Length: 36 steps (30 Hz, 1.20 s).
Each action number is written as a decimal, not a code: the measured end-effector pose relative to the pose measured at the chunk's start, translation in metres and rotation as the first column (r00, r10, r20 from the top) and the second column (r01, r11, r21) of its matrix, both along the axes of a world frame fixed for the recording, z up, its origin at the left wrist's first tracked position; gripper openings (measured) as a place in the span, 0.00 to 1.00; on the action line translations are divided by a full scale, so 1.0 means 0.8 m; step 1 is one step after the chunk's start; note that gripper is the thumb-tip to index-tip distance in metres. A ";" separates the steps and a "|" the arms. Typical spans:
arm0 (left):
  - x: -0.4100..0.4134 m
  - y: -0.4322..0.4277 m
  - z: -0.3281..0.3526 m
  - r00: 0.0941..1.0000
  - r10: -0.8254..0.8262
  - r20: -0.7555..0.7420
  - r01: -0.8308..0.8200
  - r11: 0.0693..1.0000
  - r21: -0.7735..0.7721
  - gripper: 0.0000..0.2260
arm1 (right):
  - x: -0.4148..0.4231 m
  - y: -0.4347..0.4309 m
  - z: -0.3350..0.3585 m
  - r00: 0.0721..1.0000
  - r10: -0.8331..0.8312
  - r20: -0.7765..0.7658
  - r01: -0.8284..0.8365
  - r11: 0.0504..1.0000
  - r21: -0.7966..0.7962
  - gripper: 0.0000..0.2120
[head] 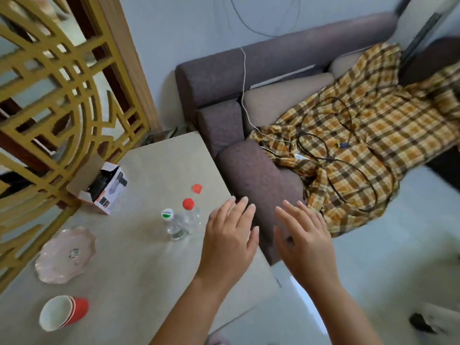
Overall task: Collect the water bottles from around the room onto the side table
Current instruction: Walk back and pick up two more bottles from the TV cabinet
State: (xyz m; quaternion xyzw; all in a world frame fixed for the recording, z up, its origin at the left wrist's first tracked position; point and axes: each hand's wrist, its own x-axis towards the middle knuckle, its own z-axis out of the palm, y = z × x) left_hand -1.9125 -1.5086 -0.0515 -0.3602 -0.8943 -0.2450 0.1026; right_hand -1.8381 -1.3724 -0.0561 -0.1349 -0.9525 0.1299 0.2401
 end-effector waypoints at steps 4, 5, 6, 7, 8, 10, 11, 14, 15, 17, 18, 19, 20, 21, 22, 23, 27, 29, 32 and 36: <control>0.032 0.044 0.013 0.991 -0.132 -0.006 0.132 0.991 0.010 0.18 | 0.055 0.029 0.018 0.990 -0.134 -0.035 0.134 0.991 0.011 0.16; 0.043 0.056 0.017 0.986 -0.168 -0.009 0.168 0.986 0.012 0.18 | 0.070 0.037 0.021 0.985 -0.168 -0.046 0.168 0.986 0.006 0.16; 0.054 0.069 0.021 0.979 -0.202 -0.018 0.202 0.979 0.011 0.18 | 0.085 0.045 0.024 0.978 -0.201 -0.056 0.201 0.980 0.000 0.15; 0.065 0.082 0.025 0.972 -0.233 -0.030 0.233 0.972 0.008 0.18 | 0.101 0.053 0.027 0.970 -0.235 -0.063 0.235 0.972 -0.002 0.14; 0.077 0.096 0.029 0.965 -0.261 -0.040 0.261 0.965 0.003 0.18 | 0.118 0.061 0.030 0.961 -0.267 -0.070 0.268 0.964 0.003 0.14; 0.105 0.123 0.038 0.949 -0.312 -0.047 0.312 0.950 0.005 0.18 | 0.153 0.077 0.038 0.945 -0.317 -0.085 0.320 0.947 0.017 0.15; 0.121 0.137 0.043 0.940 -0.337 -0.047 0.337 0.941 0.009 0.19 | 0.172 0.086 0.042 0.935 -0.342 -0.090 0.344 0.939 0.013 0.16; 0.175 0.173 0.055 0.905 -0.422 -0.058 0.424 0.905 0.023 0.18 | 0.232 0.109 0.053 0.893 -0.437 -0.111 0.438 0.899 -0.011 0.18; 0.194 0.185 0.059 0.890 -0.452 -0.066 0.454 0.890 0.027 0.18 | 0.253 0.116 0.056 0.874 -0.473 -0.116 0.475 0.880 -0.009 0.18; 0.231 0.208 0.065 0.857 -0.508 -0.085 0.512 0.859 0.032 0.18 | 0.296 0.132 0.060 0.834 -0.539 -0.120 0.544 0.839 0.009 0.19; 0.250 0.219 0.068 0.842 -0.532 -0.093 0.537 0.843 0.035 0.18 | 0.319 0.139 0.062 0.813 -0.569 -0.123 0.575 0.818 0.013 0.19; 0.269 0.231 0.070 0.826 -0.555 -0.095 0.560 0.827 0.039 0.18 | 0.342 0.147 0.064 0.793 -0.595 -0.133 0.602 0.799 0.014 0.19; 0.288 0.242 0.073 0.810 -0.578 -0.096 0.583 0.811 0.042 0.18 | 0.365 0.155 0.066 0.775 -0.615 -0.148 0.623 0.782 0.013 0.19; 0.308 0.254 0.075 0.794 -0.600 -0.095 0.606 0.794 0.042 0.18 | 0.388 0.162 0.068 0.757 -0.631 -0.166 0.642 0.767 0.013 0.19; 0.328 0.265 0.077 0.776 -0.624 -0.096 0.629 0.776 0.044 0.18 | 0.411 0.169 0.070 0.741 -0.647 -0.178 0.659 0.752 0.014 0.19; 0.348 0.276 0.079 0.756 -0.647 -0.096 0.653 0.756 0.045 0.18 | 0.433 0.175 0.072 0.725 -0.663 -0.187 0.677 0.736 0.019 0.19; 0.423 0.317 0.082 0.672 -0.731 -0.122 0.739 0.673 0.041 0.18 | 0.517 0.197 0.076 0.647 -0.732 -0.214 0.751 0.660 0.017 0.17; 0.457 0.336 0.081 0.624 -0.774 -0.110 0.781 0.624 0.042 0.18 | 0.555 0.205 0.078 0.598 -0.769 -0.224 0.792 0.610 0.019 0.17; 0.502 0.363 0.077 0.545 -0.831 -0.107 0.838 0.545 0.031 0.18 | 0.608 0.218 0.077 0.517 -0.823 -0.235 0.851 0.525 0.033 0.19; 0.555 0.403 0.071 0.424 -0.897 -0.124 0.905 0.422 0.043 0.18 | 0.666 0.232 0.069 0.383 -0.894 -0.233 0.918 0.395 -0.009 0.19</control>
